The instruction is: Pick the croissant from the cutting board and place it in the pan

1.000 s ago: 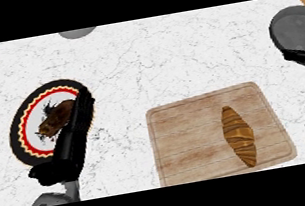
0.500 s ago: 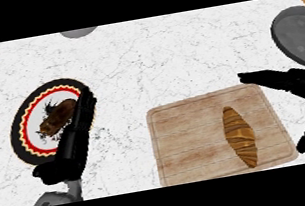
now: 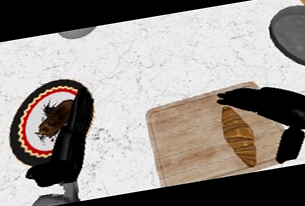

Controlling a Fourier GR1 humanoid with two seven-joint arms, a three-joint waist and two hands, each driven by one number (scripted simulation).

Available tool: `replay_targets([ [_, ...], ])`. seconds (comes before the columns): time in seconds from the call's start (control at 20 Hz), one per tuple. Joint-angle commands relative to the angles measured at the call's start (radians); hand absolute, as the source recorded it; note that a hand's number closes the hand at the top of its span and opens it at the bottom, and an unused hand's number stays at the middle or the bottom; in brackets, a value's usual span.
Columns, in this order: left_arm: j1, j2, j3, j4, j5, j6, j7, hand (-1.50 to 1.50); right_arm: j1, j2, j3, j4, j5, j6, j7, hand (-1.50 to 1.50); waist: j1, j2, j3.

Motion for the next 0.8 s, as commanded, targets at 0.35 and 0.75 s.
replay_targets([
  [0.35, -0.022, -0.044, 0.053, -0.013, -0.040, -0.043, 0.047, 0.00, 0.026, 0.183, -0.035, 0.039, 0.163, 0.027, 0.044, -1.50, -0.003, 0.000, 0.000],
  [0.75, 0.041, -0.071, 0.088, 0.040, -0.067, -0.085, -0.063, 0.00, 0.040, 0.219, -0.099, 0.144, 0.233, -0.007, -0.087, -1.50, -0.001, 0.001, 0.000],
])
